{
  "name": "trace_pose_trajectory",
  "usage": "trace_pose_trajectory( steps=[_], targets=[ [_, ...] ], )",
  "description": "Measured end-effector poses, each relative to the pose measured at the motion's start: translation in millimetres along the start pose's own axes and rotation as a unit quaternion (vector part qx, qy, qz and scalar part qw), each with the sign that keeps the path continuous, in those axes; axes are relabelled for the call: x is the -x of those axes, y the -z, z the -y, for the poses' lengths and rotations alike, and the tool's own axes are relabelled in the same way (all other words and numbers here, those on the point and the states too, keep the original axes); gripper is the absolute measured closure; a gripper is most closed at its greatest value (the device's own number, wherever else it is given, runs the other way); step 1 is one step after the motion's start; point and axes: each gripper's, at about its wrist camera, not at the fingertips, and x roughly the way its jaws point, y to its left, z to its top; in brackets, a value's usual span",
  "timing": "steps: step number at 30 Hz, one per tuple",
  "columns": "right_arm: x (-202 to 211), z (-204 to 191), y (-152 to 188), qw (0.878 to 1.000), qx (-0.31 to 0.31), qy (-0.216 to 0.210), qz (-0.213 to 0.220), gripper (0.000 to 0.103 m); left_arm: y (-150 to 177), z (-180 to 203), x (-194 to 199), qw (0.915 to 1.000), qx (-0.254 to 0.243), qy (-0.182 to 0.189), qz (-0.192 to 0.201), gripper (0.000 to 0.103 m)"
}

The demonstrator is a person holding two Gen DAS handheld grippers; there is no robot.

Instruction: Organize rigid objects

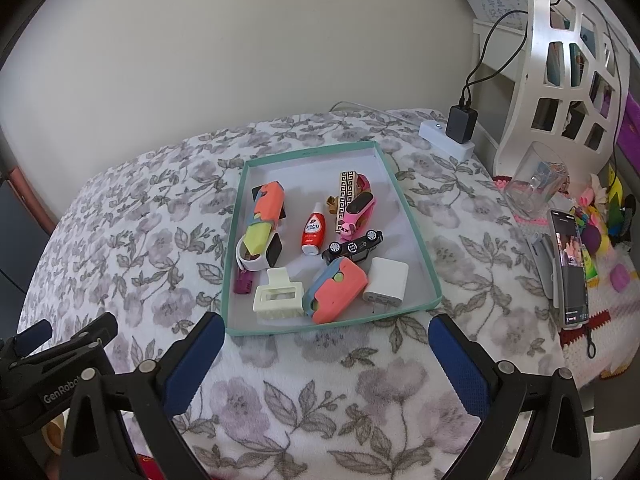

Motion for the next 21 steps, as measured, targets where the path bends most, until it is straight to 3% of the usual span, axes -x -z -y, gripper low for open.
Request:
trace_pose_trajectory(
  steps=[21],
  targets=[
    [-4.0,2.2,4.4,1.000,0.004,0.000,-0.003,0.000,1.8,-1.3,-2.7,1.0000,-0.003,0.000,-0.001,0.005]
  ],
)
